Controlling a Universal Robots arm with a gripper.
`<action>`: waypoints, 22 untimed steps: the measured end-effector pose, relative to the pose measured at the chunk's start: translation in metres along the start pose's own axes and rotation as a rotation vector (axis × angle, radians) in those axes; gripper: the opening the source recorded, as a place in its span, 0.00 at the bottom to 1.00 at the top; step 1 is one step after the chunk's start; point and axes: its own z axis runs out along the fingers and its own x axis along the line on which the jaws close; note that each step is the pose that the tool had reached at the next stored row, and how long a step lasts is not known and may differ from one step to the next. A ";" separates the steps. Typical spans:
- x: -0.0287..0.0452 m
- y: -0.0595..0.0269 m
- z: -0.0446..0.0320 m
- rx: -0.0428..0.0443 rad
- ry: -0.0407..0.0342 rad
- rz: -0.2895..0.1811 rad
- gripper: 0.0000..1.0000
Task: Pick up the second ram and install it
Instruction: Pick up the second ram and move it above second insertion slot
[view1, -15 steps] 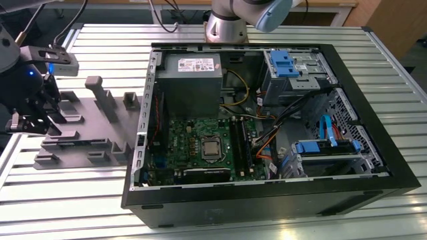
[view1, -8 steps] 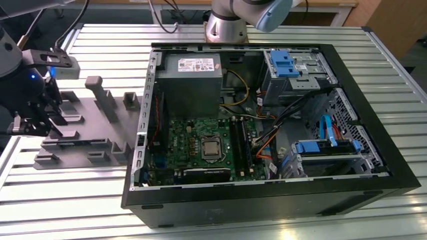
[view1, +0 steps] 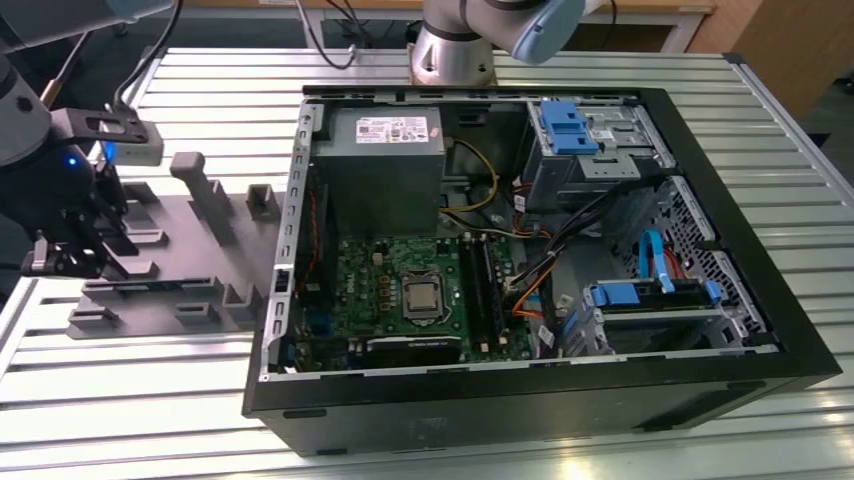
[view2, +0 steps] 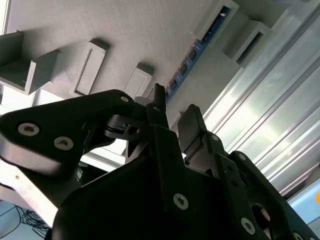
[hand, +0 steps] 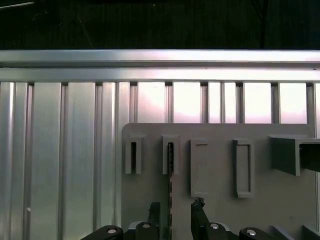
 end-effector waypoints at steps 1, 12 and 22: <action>0.0000 0.0000 0.0009 0.0001 0.0000 0.000 0.38; 0.0003 -0.0001 0.0062 0.0002 -0.0004 0.000 0.38; 0.0006 -0.0001 0.0161 0.0002 -0.0003 0.000 0.38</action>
